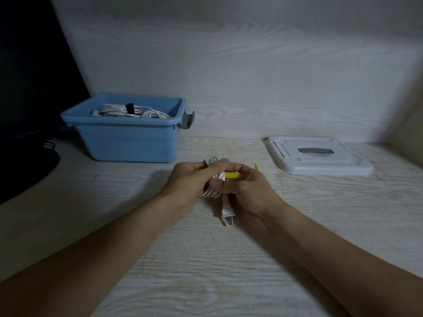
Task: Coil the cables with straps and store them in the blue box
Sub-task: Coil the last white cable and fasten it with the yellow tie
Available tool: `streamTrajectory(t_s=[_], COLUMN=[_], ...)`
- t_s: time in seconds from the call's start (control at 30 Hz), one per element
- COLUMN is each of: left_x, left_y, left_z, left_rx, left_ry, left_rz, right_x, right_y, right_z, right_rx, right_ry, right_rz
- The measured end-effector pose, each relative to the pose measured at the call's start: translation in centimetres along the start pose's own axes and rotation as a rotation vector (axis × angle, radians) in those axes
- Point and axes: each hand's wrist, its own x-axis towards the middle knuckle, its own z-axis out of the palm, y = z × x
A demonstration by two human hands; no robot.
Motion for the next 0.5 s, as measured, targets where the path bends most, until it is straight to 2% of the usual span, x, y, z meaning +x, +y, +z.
streamTrajectory(t_s=[0.1,0.17,0.23,0.3,0.5], left_x=[0.3,0.4,0.5,0.6,0.9], left_y=[1.2,1.8,2.0,1.9,1.3], left_z=[-0.8,-1.8,-2.7,-3.3,-3.4], left_rx=[-0.139,-0.174,-0.114,-0.068,0.004], left_ry=[-0.132,-0.317,-0.488,-0.502,-0.384], left_rz=[-0.131,-0.167,-0.153,-0.133,-0.097], right_x=[0.3,0.3,0.4,0.5,0.6], right_y=[-0.1,-0.2,-0.2,-0.1,0.2], right_z=[-0.3,-0.3,-0.2,0.0,-0.3], right_rx=[0.079,0.123,0.154,0.171,0.161], right_ry=[0.048,0.030,0.011,-0.015,-0.066], right_rz=[0.007,0.035,0.070,0.090,0.080])
